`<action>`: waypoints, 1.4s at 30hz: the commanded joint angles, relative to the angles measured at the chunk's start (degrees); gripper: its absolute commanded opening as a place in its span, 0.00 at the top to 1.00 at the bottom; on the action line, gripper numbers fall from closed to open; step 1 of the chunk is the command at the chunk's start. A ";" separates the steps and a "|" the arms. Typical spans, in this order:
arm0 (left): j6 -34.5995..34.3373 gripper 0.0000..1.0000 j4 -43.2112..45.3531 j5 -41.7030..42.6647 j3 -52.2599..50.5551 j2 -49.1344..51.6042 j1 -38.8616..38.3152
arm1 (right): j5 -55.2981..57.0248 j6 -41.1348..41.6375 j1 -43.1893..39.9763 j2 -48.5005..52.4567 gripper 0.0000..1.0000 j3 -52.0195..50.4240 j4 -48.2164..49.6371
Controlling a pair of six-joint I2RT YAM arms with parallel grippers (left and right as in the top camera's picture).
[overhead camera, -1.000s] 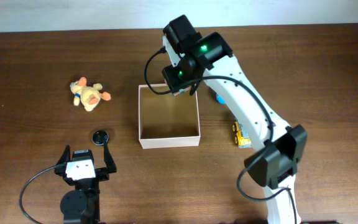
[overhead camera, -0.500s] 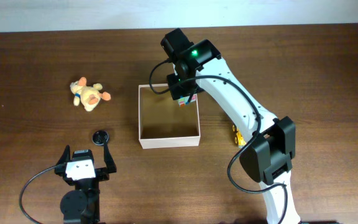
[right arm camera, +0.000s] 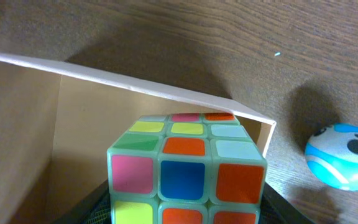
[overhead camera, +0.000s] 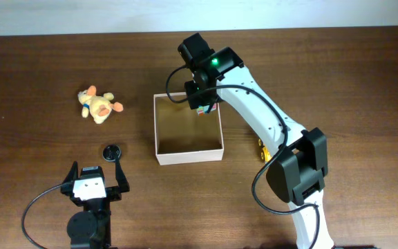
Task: Pack container
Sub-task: 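Lift the cube and carry it with the right gripper over the box, then lower the cube into the box and open the right gripper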
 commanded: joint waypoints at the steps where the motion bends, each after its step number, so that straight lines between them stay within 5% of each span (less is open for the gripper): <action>1: -0.35 0.01 0.02 0.59 -0.26 -0.26 0.04 | 1.62 1.20 -0.22 0.00 0.45 -1.09 0.76; 13: -0.35 0.01 0.02 0.59 -0.26 -0.26 0.04 | 2.82 2.29 -0.22 0.00 0.44 -3.02 1.38; 20: -0.35 0.01 0.02 0.59 -0.26 -0.26 0.04 | 2.60 2.27 -0.22 0.00 0.28 -3.02 1.40; 27: -0.35 0.01 0.02 0.59 -0.26 -0.26 0.04 | 1.64 2.19 -0.17 0.00 0.26 -3.02 1.79; 42: -0.35 0.01 0.02 0.59 -0.26 -0.26 0.04 | -7.34 -13.18 3.98 0.00 0.13 -2.99 2.47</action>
